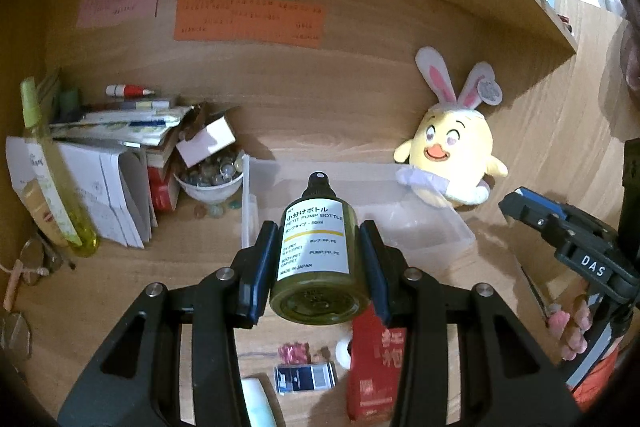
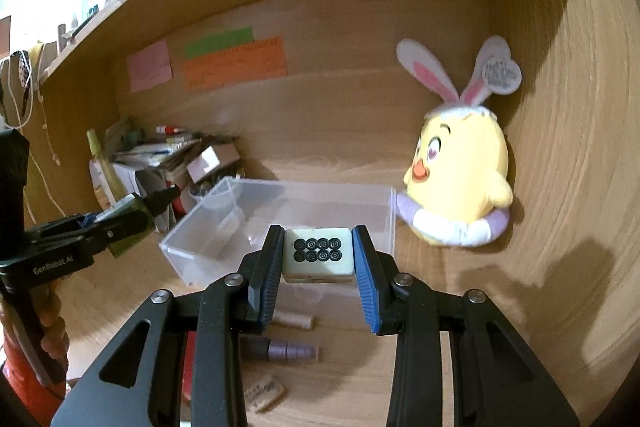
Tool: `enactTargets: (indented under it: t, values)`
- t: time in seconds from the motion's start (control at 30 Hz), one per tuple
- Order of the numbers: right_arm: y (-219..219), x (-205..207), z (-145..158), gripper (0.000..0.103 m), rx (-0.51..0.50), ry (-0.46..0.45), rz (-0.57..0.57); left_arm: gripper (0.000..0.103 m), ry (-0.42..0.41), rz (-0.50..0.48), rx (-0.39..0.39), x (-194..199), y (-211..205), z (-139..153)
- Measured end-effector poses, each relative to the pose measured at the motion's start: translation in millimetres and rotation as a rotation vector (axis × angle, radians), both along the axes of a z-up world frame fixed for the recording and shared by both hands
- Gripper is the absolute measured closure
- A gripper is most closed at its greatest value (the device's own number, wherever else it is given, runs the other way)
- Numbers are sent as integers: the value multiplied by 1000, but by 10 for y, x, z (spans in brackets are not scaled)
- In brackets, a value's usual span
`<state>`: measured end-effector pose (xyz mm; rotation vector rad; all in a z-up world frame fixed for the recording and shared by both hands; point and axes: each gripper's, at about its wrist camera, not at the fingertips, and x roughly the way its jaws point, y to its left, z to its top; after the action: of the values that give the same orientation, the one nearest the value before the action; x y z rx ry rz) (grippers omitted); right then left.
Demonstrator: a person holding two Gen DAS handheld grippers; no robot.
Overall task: Organize objects
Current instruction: 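Carry the domino tile and pump bottle over the clear box with both tools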
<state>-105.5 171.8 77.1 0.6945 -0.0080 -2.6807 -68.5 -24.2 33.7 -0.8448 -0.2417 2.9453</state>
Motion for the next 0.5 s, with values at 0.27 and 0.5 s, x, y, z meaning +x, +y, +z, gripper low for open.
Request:
enactTargets:
  t: [0.27,0.5]
  values:
    - [-61,-163,185,72,8,51,12,62,16,0,-19,-163,24,104]
    - [-122,-274,318,72,20,85,26,62,24,-18,-42,-334,116,202]
